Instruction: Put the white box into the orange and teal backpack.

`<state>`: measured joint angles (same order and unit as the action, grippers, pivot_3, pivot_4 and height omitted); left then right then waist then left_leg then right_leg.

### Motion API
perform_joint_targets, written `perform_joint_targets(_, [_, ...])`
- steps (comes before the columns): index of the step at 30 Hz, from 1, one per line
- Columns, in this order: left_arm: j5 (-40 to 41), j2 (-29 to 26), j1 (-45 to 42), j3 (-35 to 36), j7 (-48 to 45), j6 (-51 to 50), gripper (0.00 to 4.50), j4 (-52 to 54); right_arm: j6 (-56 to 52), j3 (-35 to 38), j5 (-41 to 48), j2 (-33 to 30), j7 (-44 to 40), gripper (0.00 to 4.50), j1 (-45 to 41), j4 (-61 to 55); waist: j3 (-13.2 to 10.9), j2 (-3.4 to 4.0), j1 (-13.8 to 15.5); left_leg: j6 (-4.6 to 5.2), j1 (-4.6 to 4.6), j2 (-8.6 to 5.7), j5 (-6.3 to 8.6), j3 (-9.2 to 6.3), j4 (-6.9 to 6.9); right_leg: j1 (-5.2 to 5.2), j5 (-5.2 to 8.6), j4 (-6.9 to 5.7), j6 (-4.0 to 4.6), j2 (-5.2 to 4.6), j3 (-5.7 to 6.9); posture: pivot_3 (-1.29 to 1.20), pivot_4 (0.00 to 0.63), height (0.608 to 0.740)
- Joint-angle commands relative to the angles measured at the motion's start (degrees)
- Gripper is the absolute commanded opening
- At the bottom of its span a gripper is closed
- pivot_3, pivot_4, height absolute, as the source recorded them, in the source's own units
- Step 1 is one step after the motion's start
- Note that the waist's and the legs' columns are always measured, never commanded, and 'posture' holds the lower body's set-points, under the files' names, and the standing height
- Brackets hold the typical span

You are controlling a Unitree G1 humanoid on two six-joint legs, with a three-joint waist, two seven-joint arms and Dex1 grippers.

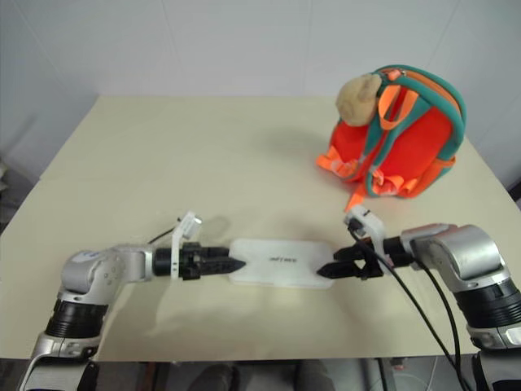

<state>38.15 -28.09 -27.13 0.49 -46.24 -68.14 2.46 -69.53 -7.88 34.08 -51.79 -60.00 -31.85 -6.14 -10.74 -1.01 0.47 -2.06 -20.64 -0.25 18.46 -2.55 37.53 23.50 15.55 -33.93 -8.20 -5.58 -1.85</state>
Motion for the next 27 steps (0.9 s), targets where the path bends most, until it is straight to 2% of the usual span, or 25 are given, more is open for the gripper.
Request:
perform_joint_targets(1, [1.22,1.8,0.11,-3.15,-0.57,-3.68,4.48,-3.17,1.06,0.42,0.57,0.37,-0.47,4.5,-1.08,-0.73,0.0,0.0,0.18,0.0,0.0,0.0,0.0,0.0,0.04,-0.02,-0.01,-0.01,-0.02,0.01,0.0,0.0,0.15,0.74])
perform_joint_targets(9, [5.05,5.88,-2.63,0.02,-0.3,-11.02,4.48,-5.71,1.37,0.59,0.35,1.96,0.34,4.5,-1.09,-1.15,0.01,-0.02,0.55,0.13,0.0,-0.01,0.07,-0.01,0.18,-0.06,-0.03,-0.06,-0.06,0.0,0.0,0.0,0.15,0.74])
perform_joint_targets(15, [5.5,4.78,-3.39,-0.58,-1.98,-14.36,4.48,-6.43,1.72,0.65,-0.03,2.71,0.7,4.5,-1.02,-1.11,0.01,-0.02,0.42,0.09,0.0,0.0,0.06,-0.01,0.18,-0.05,-0.03,-0.06,-0.06,0.01,0.0,0.0,0.15,0.74])
perform_joint_targets(23, [5.99,6.52,-6.34,4.5,-0.78,-17.75,4.48,-12.04,1.66,1.12,-0.18,3.52,1.28,4.5,-0.47,-1.71,0.01,-0.02,0.17,0.0,0.01,0.0,0.0,-0.02,0.19,-0.05,-0.04,-0.11,-0.07,0.01,0.0,0.0,0.15,0.74])
perform_joint_targets(27, [5.65,7.14,-6.48,4.75,-0.38,-18.09,4.48,-12.18,1.47,1.35,-0.1,3.65,1.64,4.5,-0.19,-2.11,0.01,-0.02,0.19,-0.01,0.01,0.0,0.0,-0.02,0.19,-0.04,-0.04,-0.12,-0.07,0.01,0.0,0.0,0.15,0.74])
